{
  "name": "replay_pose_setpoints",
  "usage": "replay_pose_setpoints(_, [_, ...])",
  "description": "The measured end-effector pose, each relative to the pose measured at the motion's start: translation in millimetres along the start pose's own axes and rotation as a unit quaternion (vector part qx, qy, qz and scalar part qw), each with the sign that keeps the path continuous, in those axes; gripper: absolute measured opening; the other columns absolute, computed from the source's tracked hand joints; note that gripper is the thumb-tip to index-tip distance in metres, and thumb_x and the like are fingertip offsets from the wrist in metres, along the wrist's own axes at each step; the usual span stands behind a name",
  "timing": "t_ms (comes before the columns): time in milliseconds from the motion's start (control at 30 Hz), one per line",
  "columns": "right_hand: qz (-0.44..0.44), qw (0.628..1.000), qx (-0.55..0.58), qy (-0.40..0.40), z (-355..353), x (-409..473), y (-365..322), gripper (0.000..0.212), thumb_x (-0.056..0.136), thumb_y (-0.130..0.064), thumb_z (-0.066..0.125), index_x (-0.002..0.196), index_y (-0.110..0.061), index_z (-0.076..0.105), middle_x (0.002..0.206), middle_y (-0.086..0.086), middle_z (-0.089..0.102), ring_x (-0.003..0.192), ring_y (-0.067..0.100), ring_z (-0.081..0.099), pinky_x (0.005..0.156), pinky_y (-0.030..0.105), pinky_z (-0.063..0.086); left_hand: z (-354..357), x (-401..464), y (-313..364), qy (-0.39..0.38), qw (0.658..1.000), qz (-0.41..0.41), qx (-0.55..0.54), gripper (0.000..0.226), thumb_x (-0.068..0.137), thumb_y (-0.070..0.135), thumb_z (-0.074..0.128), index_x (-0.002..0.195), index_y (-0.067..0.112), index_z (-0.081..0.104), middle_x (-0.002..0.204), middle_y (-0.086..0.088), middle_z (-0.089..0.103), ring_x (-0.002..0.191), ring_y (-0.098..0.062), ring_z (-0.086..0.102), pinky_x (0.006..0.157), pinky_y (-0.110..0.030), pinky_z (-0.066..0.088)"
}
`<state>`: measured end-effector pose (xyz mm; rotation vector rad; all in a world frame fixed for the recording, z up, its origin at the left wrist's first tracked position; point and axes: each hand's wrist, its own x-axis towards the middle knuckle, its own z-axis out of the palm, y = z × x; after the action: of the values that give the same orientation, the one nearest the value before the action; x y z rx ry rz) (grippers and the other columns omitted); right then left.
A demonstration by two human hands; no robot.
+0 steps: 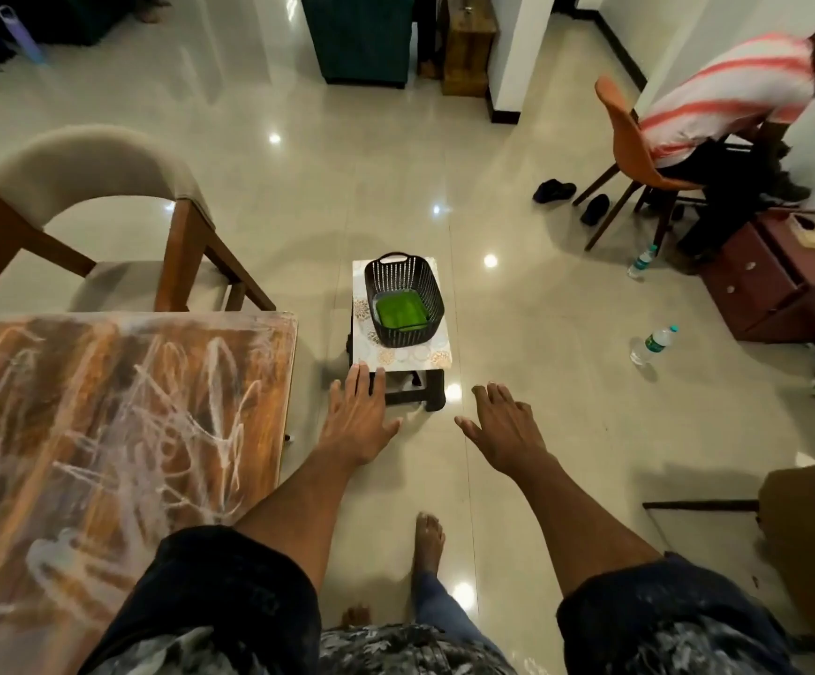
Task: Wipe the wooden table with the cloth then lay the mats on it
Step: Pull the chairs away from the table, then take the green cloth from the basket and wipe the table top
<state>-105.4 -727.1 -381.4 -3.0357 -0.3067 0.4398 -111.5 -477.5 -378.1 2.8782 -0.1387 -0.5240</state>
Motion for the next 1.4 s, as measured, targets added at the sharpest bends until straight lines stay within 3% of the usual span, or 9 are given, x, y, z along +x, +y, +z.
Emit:
replay_pose_setpoints(267, [-0.075, 0.997, 0.017, 0.03, -58, 129, 9, 0.057, 0.109, -0.051, 0.043, 0.149, -0.011, 0.042, 0.154, 0.017, 0.046, 0.151, 0.033, 0.036, 0.112, 0.05, 0.04, -59, 79, 5, 0.038, 0.997, -0.061, -0.016, 0.089, 0.108, 0.053, 0.046, 0.169, 0.01, -0.002, 0.177, -0.02, -0.003, 0.165, -0.034, -0.005, 0.13, -0.056, 0.001])
replay_pose_setpoints(433, [-0.111, 0.994, 0.016, 0.004, -61, 178, 2, 0.06, 0.109, -0.053, 0.041, 0.152, -0.011, 0.04, 0.16, 0.018, 0.043, 0.152, 0.033, 0.036, 0.113, 0.051, 0.041, -61, 102, 2, 0.015, 0.996, -0.088, -0.03, 0.09, 0.109, 0.053, 0.044, 0.169, 0.01, -0.007, 0.177, -0.018, -0.009, 0.164, -0.032, -0.011, 0.131, -0.053, -0.003])
replay_pose_setpoints(767, [-0.108, 0.993, 0.029, -0.042, -48, 256, -9, 0.062, 0.11, -0.055, 0.038, 0.153, -0.011, 0.038, 0.164, 0.019, 0.037, 0.155, 0.033, 0.033, 0.114, 0.051, 0.041, -60, 179, -45, -0.036, 0.992, -0.113, -0.043, 0.094, 0.108, 0.055, 0.047, 0.169, 0.013, -0.011, 0.176, -0.016, -0.014, 0.164, -0.03, -0.016, 0.132, -0.054, -0.006])
replay_pose_setpoints(1033, [-0.069, 0.997, 0.007, -0.038, -75, 336, 23, 0.059, 0.11, -0.052, 0.041, 0.15, -0.009, 0.041, 0.156, 0.019, 0.044, 0.152, 0.034, 0.036, 0.112, 0.052, 0.041, -75, 283, -47, -0.051, 0.995, -0.057, -0.068, 0.09, 0.109, 0.054, 0.044, 0.169, 0.011, -0.006, 0.177, -0.019, -0.006, 0.165, -0.034, -0.008, 0.13, -0.056, 0.001])
replay_pose_setpoints(1233, [-0.052, 0.996, 0.008, -0.067, -48, 392, 38, 0.06, 0.11, -0.051, 0.042, 0.151, -0.007, 0.04, 0.159, 0.021, 0.043, 0.152, 0.036, 0.036, 0.111, 0.053, 0.042, -58, 349, -60, -0.076, 0.995, -0.037, -0.058, 0.091, 0.109, 0.056, 0.043, 0.169, 0.012, -0.008, 0.177, -0.016, -0.009, 0.165, -0.031, -0.009, 0.13, -0.055, -0.004])
replay_pose_setpoints(1400, [-0.078, 0.99, 0.047, -0.111, 21, 460, 18, 0.06, 0.108, -0.048, 0.049, 0.153, -0.009, 0.039, 0.16, 0.018, 0.044, 0.149, 0.034, 0.042, 0.115, 0.051, 0.04, -3, 406, -86, -0.089, 0.991, -0.044, -0.087, 0.086, 0.11, 0.05, 0.045, 0.17, 0.013, -0.004, 0.178, -0.012, -0.001, 0.165, -0.029, 0.002, 0.131, -0.054, 0.006])
